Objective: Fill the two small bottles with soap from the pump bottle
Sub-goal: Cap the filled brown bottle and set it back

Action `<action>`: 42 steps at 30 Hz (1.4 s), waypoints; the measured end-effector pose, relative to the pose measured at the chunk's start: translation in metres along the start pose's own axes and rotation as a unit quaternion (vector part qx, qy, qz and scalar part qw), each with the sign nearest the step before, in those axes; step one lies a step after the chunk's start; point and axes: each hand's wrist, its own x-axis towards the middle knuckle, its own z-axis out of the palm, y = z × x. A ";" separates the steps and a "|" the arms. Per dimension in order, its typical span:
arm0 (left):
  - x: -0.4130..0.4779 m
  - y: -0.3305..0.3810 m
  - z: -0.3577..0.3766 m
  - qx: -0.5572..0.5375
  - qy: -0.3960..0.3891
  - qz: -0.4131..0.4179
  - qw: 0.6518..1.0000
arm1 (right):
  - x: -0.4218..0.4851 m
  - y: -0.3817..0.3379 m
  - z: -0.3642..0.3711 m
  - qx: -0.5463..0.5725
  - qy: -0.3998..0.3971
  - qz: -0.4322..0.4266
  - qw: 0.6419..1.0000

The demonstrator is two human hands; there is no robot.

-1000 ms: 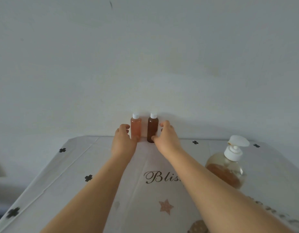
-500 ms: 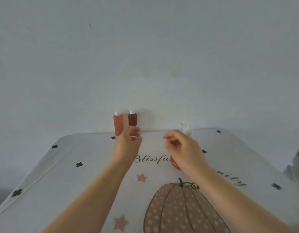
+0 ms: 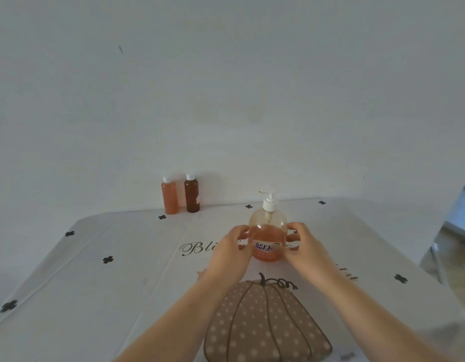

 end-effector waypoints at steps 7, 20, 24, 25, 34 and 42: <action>0.029 -0.009 -0.006 -0.009 0.040 -0.014 0.999 | 0.036 -0.019 0.017 0.013 -0.012 -0.017 1.000; 0.106 -0.020 -0.033 0.039 0.044 -0.034 0.998 | 0.124 -0.050 0.056 0.001 -0.025 -0.032 0.999; 0.124 -0.023 -0.033 0.046 0.054 -0.041 0.997 | 0.141 -0.053 0.061 -0.014 -0.025 -0.035 0.999; 0.128 -0.025 -0.033 0.045 0.060 -0.044 0.996 | 0.144 -0.053 0.063 -0.016 -0.025 -0.034 0.999; 0.145 0.000 -0.047 -0.025 0.212 -0.008 0.977 | 0.150 -0.049 0.072 0.000 -0.014 -0.035 0.999; 0.168 0.030 -0.067 -0.004 0.223 0.062 0.973 | 0.156 -0.055 0.072 0.004 -0.019 -0.033 0.999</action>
